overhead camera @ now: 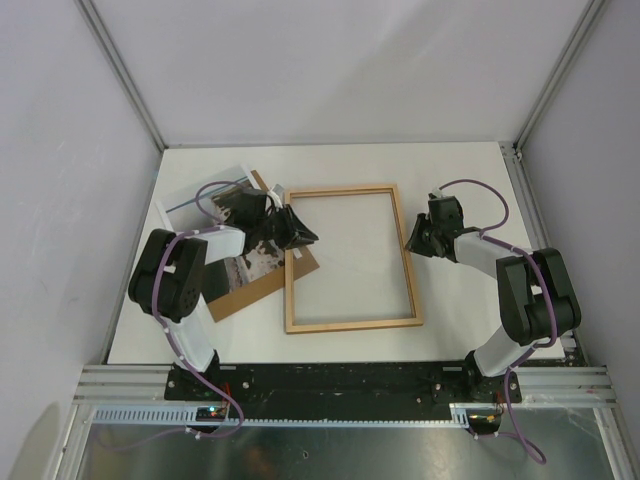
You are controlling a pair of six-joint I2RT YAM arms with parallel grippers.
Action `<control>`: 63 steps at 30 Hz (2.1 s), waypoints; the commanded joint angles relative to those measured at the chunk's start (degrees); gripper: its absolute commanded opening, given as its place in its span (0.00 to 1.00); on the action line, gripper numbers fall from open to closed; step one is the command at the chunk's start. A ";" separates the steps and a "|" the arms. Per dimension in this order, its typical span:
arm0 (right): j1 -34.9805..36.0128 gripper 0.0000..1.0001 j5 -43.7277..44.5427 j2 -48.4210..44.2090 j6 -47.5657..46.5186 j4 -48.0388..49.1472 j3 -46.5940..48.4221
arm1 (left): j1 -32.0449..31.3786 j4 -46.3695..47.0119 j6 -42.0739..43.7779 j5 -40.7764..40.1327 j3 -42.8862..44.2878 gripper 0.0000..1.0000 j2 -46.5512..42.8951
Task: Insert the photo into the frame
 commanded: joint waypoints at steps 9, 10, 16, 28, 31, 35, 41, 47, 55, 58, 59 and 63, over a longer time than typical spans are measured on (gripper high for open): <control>0.69 0.23 -1.03 0.94 -0.36 -2.57 0.19 | 1.09 12.32 -5.67 6.71 -3.97 0.01 -3.71; 0.81 0.23 -1.01 0.98 -0.40 -2.61 0.22 | 1.12 13.09 -6.17 6.90 -4.34 0.00 -4.01; 1.95 0.23 -1.15 0.43 0.15 -3.92 -0.19 | 1.30 17.73 -8.12 7.49 -6.64 0.00 -5.14; 0.63 0.31 -4.25 -9.54 4.42 -0.65 -11.09 | 1.89 21.20 -10.57 8.60 -10.93 0.00 -6.44; 0.11 0.35 -4.23 -12.30 4.98 -0.07 -12.82 | 2.46 21.33 -10.74 9.34 -11.23 0.00 -6.98; -2.10 0.44 -4.63 -15.44 5.99 1.07 -14.55 | 2.99 21.68 -11.17 9.94 -11.56 0.00 -7.56; -5.62 0.48 -5.59 -18.44 8.38 4.12 -16.32 | 3.32 22.78 -11.59 10.03 -12.70 0.00 -8.80; -5.33 0.43 -6.23 -16.53 9.99 9.27 -16.32 | 3.52 24.43 -11.70 10.65 -13.30 0.00 -9.53; -3.60 0.30 -6.48 -12.42 9.63 11.64 -16.28 | 3.52 29.00 -13.84 12.12 -13.91 0.00 -10.07; -3.39 0.24 -6.56 -11.73 9.40 11.75 -16.28 | 3.45 30.36 -14.39 12.30 -14.18 0.00 -10.40; -3.30 0.23 -6.59 -11.59 9.36 11.71 -16.23 | 3.40 30.94 -14.53 12.38 -14.20 0.00 -10.43; -3.09 0.21 -6.37 -11.31 9.06 11.48 -16.19 | 3.12 33.84 -15.90 12.90 -14.61 0.00 -10.49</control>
